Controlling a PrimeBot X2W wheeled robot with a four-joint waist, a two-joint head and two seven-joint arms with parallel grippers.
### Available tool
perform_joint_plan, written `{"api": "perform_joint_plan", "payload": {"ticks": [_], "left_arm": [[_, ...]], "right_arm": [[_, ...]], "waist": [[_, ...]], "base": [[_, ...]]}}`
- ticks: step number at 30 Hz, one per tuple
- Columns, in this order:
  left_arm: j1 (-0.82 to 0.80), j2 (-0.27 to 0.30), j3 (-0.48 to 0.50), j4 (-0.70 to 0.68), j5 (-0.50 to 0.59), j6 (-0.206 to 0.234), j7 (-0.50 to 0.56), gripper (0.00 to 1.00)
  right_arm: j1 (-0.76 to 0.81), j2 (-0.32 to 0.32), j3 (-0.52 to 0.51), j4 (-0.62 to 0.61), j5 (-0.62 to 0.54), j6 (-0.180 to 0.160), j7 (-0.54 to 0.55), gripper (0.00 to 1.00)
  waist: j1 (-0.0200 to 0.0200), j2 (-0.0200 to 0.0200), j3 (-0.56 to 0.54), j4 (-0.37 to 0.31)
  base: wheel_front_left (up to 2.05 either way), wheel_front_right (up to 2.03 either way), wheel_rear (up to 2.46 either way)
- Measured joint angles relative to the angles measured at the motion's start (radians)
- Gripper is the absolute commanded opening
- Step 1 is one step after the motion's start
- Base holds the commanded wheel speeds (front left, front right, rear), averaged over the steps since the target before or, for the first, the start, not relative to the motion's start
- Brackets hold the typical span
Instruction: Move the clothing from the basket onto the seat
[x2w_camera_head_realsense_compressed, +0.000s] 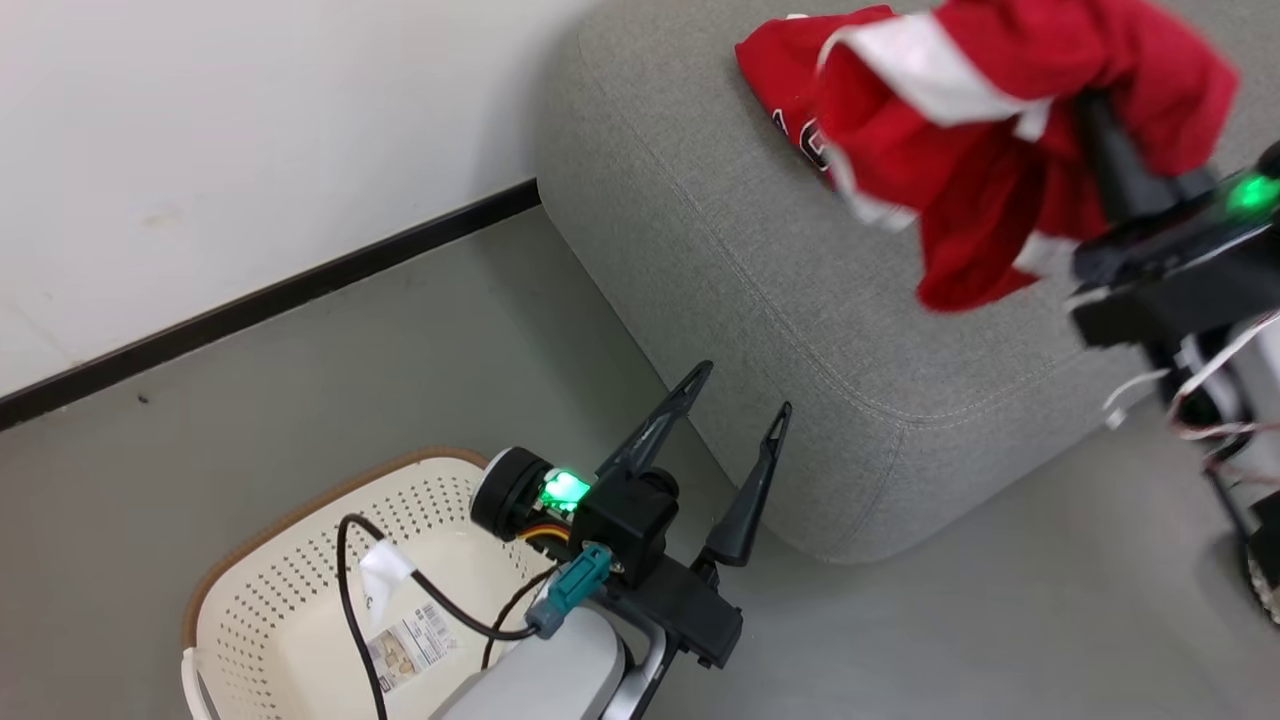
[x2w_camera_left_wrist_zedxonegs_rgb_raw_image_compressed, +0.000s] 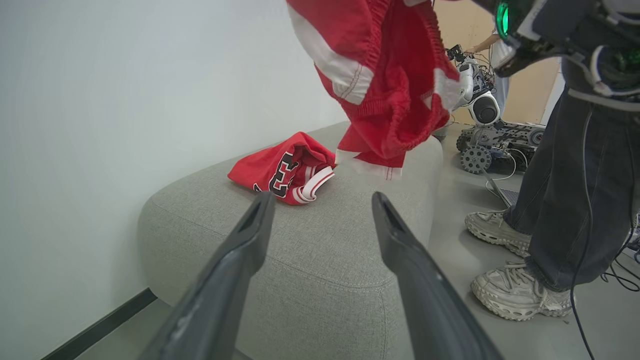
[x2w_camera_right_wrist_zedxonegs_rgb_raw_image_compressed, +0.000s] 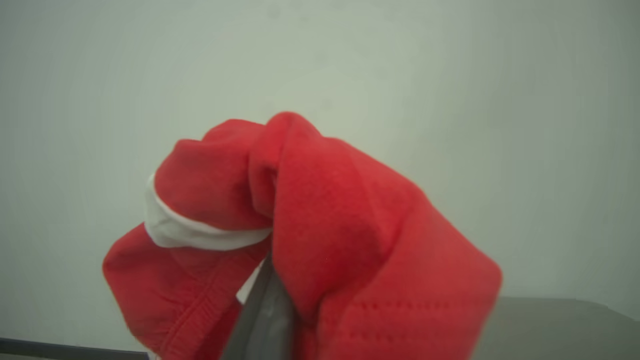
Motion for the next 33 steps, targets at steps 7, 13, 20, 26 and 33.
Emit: {"api": "perform_joint_plan", "payload": {"ticks": [7,13,20,26,33], "left_arm": [[-0.016,0.001,-0.025,0.000,0.000,0.002,0.000,1.00],[-0.058,0.004,-0.059,0.000,0.001,0.009,0.000,1.00],[-0.101,0.005,-0.099,0.004,0.001,0.011,0.000,1.00],[-0.140,0.007,-0.132,0.010,0.001,0.018,0.000,1.00],[-0.197,0.008,-0.170,0.003,0.000,0.026,0.000,1.00]], "right_arm": [[-0.113,-0.082,-0.071,0.059,0.001,0.000,0.000,0.00],[-0.193,-0.155,-0.122,0.131,0.017,0.000,0.000,0.00],[-0.256,-0.229,-0.167,0.192,0.040,0.000,0.000,0.00],[-0.333,-0.297,-0.192,0.266,0.061,0.000,0.000,0.00],[-0.450,-0.376,-0.218,0.365,0.066,0.000,0.000,0.00]], "waist": [[0.0000,0.0000,0.042,0.003],[0.0000,0.0000,0.092,0.008],[0.0000,0.0000,0.162,0.023],[0.0001,0.0000,0.228,0.048],[0.0002,0.0001,0.314,0.101]], "base": [[0.00,0.00,0.00],[0.00,0.00,0.00],[0.00,0.00,0.00],[0.00,0.00,0.00],[0.00,0.00,0.00]]}}
